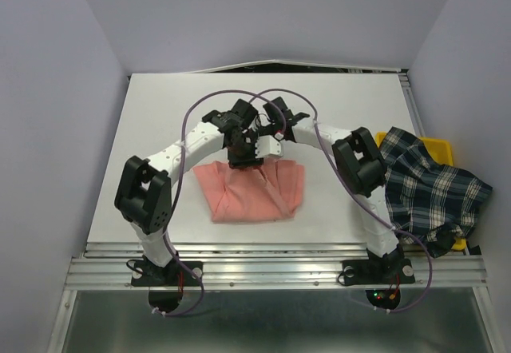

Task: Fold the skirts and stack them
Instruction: Fold the skirt

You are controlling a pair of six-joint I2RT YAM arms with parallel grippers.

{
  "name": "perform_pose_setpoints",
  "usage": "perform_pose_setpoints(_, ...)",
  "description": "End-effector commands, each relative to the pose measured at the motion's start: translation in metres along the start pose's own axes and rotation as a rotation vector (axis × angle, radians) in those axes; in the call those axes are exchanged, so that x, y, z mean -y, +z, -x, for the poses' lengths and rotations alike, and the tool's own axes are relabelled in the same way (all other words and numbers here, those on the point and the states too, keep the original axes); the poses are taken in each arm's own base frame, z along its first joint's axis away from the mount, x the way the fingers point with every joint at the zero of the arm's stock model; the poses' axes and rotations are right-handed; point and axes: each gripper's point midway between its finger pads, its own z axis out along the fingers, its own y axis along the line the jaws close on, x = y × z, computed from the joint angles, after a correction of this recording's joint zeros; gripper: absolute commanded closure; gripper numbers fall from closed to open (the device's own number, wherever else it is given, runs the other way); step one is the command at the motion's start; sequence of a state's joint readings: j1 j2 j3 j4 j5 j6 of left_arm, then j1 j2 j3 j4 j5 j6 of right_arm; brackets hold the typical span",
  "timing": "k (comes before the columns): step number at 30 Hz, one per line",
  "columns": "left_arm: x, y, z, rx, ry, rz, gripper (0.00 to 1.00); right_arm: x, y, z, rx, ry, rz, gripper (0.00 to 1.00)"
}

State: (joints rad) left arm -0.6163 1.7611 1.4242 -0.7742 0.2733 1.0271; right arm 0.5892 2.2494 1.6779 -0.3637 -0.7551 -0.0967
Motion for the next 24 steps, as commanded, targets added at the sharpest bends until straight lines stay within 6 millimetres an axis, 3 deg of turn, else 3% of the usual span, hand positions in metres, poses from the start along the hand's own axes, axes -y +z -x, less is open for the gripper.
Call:
perform_pose_setpoints(1, -0.031, -0.058, 0.022, 0.099, -0.024, 0.196, 0.46, 0.023, -0.037, 0.061, 0.127, -0.011, -0.142, 0.31)
perform_pose_setpoints(6, -0.040, -0.084, 0.020, 0.174, -0.165, 0.220, 0.44, 0.053, -0.098, 0.094, 0.256, 0.099, -0.211, 0.30)
perform_pose_setpoints(7, -0.041, -0.085, 0.018, 0.185, -0.193, 0.223, 0.38, 0.051, -0.114, 0.102, 0.285, 0.098, -0.224, 0.30)
perform_pose_setpoints(8, -0.044, -0.089, 0.012, 0.199, -0.234, 0.230, 0.37, 0.053, -0.126, 0.105, 0.302, 0.108, -0.238, 0.30)
perform_pose_setpoints(9, -0.041, -0.095, 0.017, 0.253, -0.275, 0.216, 0.37, 0.051, -0.154, 0.114, 0.346, 0.098, -0.267, 0.30)
perform_pose_setpoints(11, -0.034, -0.101, 0.018, 0.341, -0.335, 0.169, 0.37, 0.044, -0.173, 0.110, 0.361, 0.090, -0.276, 0.32)
perform_pose_setpoints(13, -0.026, -0.102, 0.025, 0.412, -0.413, 0.128, 0.38, 0.020, -0.184, 0.107, 0.368, 0.051, -0.239, 0.37)
perform_pose_setpoints(15, -0.004, -0.089, 0.029, 0.496, -0.478, 0.038, 0.43, -0.025, -0.194, 0.096, 0.367, 0.057, -0.114, 0.46)
perform_pose_setpoints(16, -0.008, -0.098, 0.040, 0.551, -0.472, 0.047, 0.43, -0.040, -0.194, 0.090, 0.366, 0.071, -0.060, 0.51)
perform_pose_setpoints(17, 0.008, -0.089, 0.041, 0.587, -0.498, -0.015, 0.47, -0.056, -0.195, 0.075, 0.365, 0.110, -0.010, 0.54)
perform_pose_setpoints(18, 0.016, -0.079, 0.040, 0.607, -0.525, -0.052, 0.51, -0.081, -0.188, 0.067, 0.342, 0.100, 0.081, 0.58)
perform_pose_setpoints(22, 0.033, -0.058, 0.044, 0.655, -0.604, -0.170, 0.62, -0.144, -0.158, 0.030, 0.259, 0.057, 0.241, 0.60)
perform_pose_setpoints(24, 0.035, -0.040, 0.039, 0.644, -0.666, -0.214, 0.66, -0.156, -0.139, 0.011, 0.196, 0.087, 0.283, 0.60)
